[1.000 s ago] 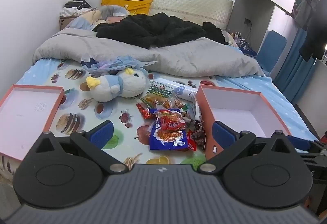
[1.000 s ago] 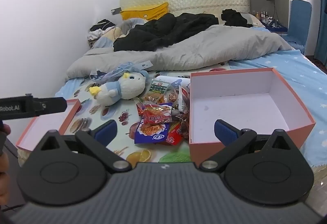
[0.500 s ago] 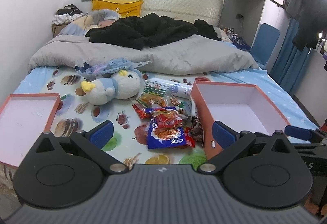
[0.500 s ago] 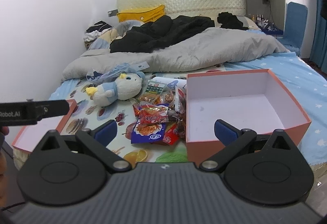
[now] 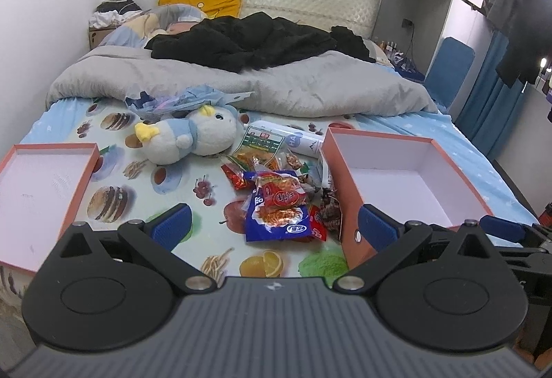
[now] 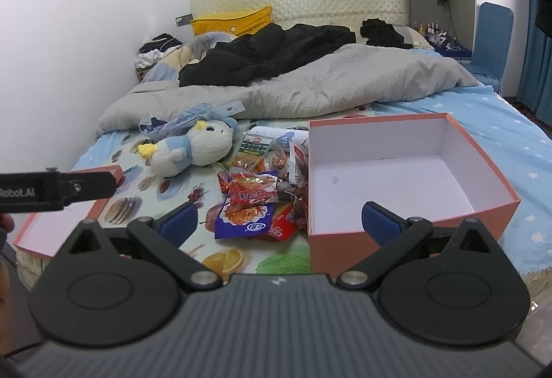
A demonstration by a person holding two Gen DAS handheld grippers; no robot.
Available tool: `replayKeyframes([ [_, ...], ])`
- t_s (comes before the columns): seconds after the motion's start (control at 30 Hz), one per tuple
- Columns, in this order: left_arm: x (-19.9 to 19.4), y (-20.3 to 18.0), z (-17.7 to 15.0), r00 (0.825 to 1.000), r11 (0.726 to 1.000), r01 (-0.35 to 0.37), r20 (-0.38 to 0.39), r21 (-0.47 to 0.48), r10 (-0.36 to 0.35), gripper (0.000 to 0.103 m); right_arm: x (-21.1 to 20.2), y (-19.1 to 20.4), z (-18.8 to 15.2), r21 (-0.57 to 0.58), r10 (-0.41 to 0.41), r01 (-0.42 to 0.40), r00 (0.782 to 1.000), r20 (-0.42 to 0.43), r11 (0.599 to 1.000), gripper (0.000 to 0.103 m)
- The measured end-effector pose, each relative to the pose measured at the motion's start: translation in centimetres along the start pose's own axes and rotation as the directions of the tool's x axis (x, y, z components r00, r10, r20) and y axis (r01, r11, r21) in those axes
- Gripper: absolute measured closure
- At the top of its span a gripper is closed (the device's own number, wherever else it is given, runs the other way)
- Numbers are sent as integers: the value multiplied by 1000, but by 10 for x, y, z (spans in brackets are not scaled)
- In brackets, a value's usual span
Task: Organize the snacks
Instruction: 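Move both tools toward the snack pile beside the plush toy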
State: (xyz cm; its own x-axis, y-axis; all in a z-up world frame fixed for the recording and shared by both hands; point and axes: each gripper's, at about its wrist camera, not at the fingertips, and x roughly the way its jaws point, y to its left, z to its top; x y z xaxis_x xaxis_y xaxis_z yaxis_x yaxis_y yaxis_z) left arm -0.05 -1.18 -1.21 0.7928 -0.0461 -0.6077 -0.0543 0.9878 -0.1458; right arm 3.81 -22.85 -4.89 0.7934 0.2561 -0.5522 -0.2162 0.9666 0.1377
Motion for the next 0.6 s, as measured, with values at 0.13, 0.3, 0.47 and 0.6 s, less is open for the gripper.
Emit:
replayKeyframes([
  [0.13,3,3,-1,1000,1000,2,-9,-14,-3,0,-1,-2,-2,21,-1,1,1000,2,1000,0],
  [0.3,5,2,-2,1000,1000,8,-20,-22,-9,0,-1,-3,-2,43,1,0,1000,-3,999,0],
  [0.47,6,1,-2,1000,1000,11,-20,-22,-11,0,2,1,-6,22,10,-10,1000,-25,1000,0],
  [0.6,7,1,-1,1000,1000,8,-25,-20,-8,0,2,-1,-8,32,35,-34,999,-29,999,0],
])
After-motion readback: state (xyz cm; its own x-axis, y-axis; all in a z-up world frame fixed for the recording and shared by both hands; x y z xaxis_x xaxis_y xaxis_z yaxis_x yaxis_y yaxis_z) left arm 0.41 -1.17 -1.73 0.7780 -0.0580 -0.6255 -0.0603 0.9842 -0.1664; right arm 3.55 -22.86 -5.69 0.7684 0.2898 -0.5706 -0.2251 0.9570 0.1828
